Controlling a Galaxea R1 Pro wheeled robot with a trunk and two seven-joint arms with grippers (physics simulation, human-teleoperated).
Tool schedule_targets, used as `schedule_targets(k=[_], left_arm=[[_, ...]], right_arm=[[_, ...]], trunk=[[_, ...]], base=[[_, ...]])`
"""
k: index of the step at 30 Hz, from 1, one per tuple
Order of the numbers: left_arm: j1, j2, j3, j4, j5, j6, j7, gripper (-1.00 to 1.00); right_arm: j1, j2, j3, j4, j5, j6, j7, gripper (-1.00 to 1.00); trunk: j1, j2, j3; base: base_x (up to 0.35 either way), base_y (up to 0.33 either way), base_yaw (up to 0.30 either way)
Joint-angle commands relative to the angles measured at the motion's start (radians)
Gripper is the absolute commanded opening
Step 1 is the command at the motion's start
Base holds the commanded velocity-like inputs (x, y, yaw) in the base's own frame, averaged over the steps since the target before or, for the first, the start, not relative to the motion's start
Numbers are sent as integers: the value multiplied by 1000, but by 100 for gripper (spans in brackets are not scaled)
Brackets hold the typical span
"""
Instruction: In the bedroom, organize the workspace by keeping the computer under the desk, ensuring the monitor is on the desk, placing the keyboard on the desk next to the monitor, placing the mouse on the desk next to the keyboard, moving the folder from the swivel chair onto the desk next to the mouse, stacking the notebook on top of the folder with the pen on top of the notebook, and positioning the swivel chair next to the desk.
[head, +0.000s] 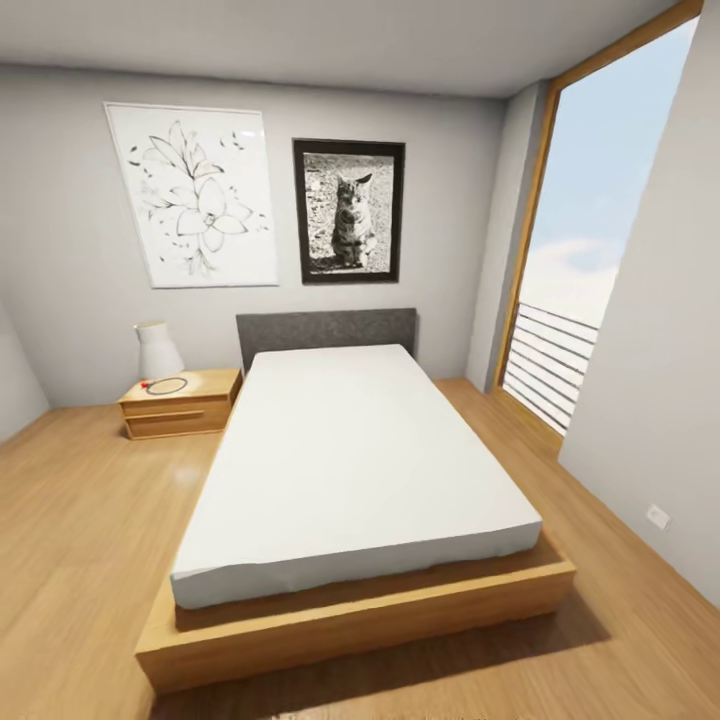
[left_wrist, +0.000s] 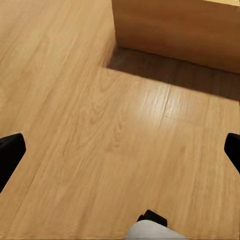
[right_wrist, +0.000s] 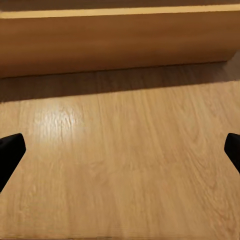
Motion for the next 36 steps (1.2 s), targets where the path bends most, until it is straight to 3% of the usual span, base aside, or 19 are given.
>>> schedule_targets(k=[1,5,10,25,30,36], left_arm=[[0,0,-2,-1,6,12,0,100],[0,5,-1,-1,6,115,3,100],[0,20,-1,-2,5,203,5,100],[0,20,-2,-4,2,195,4,100],[0,16,-1,-4,3,106,4,100],[0,15,0,-4,3,84,5,100]], right_arm=[[-1,2,12,1,10,-1,-10,100],[-1,25,67,28,8,-1,-11,100],[-1,37,91,38,7,-4,-13,100],[-1,33,90,39,7,0,-13,100],[-1,32,89,39,6,0,-13,100],[-1,32,89,39,6,0,-13,100]], trunk=[[0,-1,-2],[0,-1,-4],[0,-1,-7],[0,-1,-16],[0,-1,-19],[0,-1,-22]], base=[[-115,-176,281],[-43,-70,281],[-7,-12,281],[0,0,275],[0,0,268],[0,0,268]])
